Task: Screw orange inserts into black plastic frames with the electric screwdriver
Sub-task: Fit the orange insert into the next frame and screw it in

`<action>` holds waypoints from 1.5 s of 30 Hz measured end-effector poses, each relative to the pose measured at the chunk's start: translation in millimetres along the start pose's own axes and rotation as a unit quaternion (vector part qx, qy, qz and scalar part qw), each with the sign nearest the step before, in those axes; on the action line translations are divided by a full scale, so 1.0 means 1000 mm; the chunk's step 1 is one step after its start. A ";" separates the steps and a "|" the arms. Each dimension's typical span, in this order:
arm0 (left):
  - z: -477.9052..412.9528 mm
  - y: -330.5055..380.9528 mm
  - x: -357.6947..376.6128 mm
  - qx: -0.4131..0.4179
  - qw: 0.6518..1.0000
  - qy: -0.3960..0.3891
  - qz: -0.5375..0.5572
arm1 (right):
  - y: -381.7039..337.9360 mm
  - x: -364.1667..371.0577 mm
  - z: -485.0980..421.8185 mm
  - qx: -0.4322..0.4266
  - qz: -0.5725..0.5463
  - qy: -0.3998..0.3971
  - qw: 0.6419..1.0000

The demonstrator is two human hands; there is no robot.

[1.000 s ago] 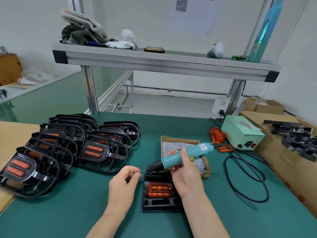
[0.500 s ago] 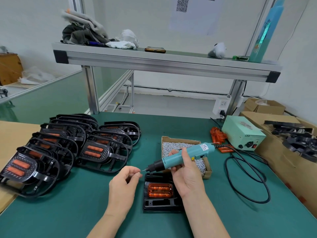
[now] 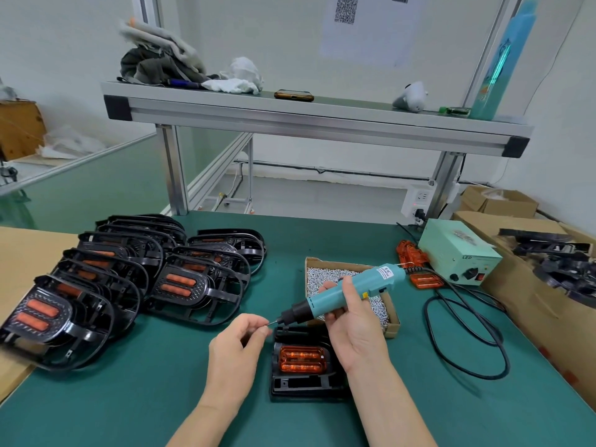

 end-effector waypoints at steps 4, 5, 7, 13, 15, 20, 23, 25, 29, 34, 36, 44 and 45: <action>-0.001 -0.002 0.004 -0.008 1.000 -0.026 0.005 | -0.002 0.004 -0.001 -0.003 0.029 -0.016 0.999; -0.001 -0.003 0.005 -0.006 1.000 -0.030 0.002 | -0.002 0.004 -0.002 -0.004 0.033 -0.016 0.999; -0.002 -0.003 0.005 -0.004 0.999 -0.036 -0.004 | -0.002 0.005 -0.002 -0.004 0.036 -0.012 0.999; 0.000 0.001 0.002 0.033 0.999 -0.021 -0.024 | 0.001 0.007 -0.001 -0.004 0.060 0.034 0.998; 0.002 0.008 0.001 0.056 0.998 -0.014 -0.032 | -0.001 0.007 -0.001 -0.004 0.062 0.044 0.997; 0.009 0.020 0.002 0.111 0.991 0.003 -0.071 | -0.004 0.003 0.000 0.014 0.048 0.061 0.997; 0.009 0.020 0.002 0.107 0.992 0.004 -0.074 | -0.004 0.001 0.000 0.020 0.039 0.072 0.996; 0.007 0.018 0.003 0.084 0.995 -0.003 -0.056 | -0.006 0.000 0.000 0.016 0.029 0.077 0.996; 0.004 0.012 0.003 0.042 0.999 -0.019 -0.010 | -0.010 0.002 -0.003 0.010 0.018 0.076 0.997; 0.003 0.007 0.004 0.036 0.998 -0.038 -0.028 | -0.009 0.003 -0.005 0.010 0.015 0.070 0.997; 0.001 0.005 0.005 0.028 0.998 -0.045 -0.020 | -0.006 0.002 -0.005 0.011 0.014 0.071 0.997; -0.004 -0.008 0.004 -0.014 0.997 -0.032 0.063 | 0.000 0.002 -0.005 0.016 0.011 0.075 0.997; -0.005 -0.009 0.004 -0.020 0.996 -0.034 0.077 | 0.000 0.002 -0.005 0.016 0.007 0.075 0.997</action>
Point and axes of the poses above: each hand's wrist, its own z-axis away from the middle knuckle, its own x-axis out of the palm, y = z × x, the point moved 7 cm from there along -z, towards the middle knuckle, and after that the axes turned 5 degrees about -y, right-handed, at the moved point
